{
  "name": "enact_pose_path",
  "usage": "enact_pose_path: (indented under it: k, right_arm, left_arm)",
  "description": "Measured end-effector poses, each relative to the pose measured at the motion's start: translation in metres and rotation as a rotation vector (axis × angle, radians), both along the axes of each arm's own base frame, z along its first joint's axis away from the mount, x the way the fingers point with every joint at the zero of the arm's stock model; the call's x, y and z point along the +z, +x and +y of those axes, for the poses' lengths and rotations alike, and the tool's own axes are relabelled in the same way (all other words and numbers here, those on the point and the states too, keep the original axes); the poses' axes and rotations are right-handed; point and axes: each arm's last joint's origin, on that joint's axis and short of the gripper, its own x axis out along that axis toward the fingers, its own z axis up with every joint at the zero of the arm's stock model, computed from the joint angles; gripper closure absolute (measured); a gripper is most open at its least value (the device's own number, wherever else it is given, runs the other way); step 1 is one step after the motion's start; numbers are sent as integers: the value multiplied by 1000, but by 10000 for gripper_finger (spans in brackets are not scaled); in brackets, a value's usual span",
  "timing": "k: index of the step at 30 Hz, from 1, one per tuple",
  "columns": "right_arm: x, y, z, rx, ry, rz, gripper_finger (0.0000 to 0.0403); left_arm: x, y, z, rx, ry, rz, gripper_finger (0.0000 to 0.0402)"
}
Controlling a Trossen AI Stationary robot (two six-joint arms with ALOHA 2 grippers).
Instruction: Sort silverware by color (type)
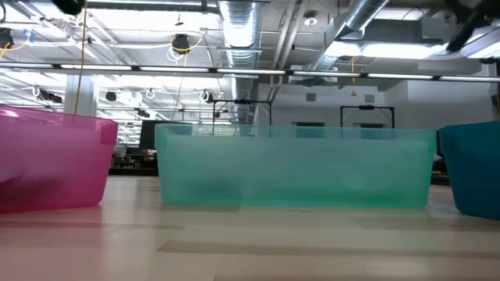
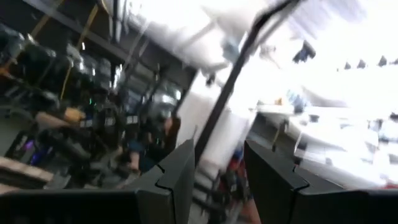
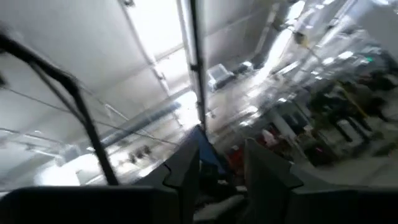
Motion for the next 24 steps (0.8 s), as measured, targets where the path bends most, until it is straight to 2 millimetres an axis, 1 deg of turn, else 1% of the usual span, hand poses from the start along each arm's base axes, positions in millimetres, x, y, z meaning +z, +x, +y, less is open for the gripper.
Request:
enact_pose_path:
  k: [1,2,4,5,9,12,14,19,24]
  right_arm:
    - [-5,1,0,-23,11,10,259]
    - [-7,0,-1,-35,18,-2,259]
    - [-8,-5,-5,-54,51,-43,259]
    - [-8,-6,-6,-59,58,-49,259]
    - [-7,-11,-9,-67,55,-39,259]
    - [-9,-10,-6,-56,38,52,259]
    - [-12,-9,-5,-50,35,128,259]
    - [-16,-6,5,-35,-128,222,259]
    - [-25,0,16,-41,-273,319,259]
  left_arm:
    - [-8,0,0,6,-17,-19,278]
    - [-12,2,0,19,-36,-42,278]
    - [-17,4,-2,4,-14,-38,278]
    - [-17,5,-3,-14,-8,-38,278]
    - [-20,5,-2,18,-29,5,278]
    - [-21,6,-3,-4,-3,18,278]
    - [-27,8,-3,23,5,83,278]
    - [-42,14,-3,102,13,227,278]
    - [-74,26,-9,130,13,272,278]
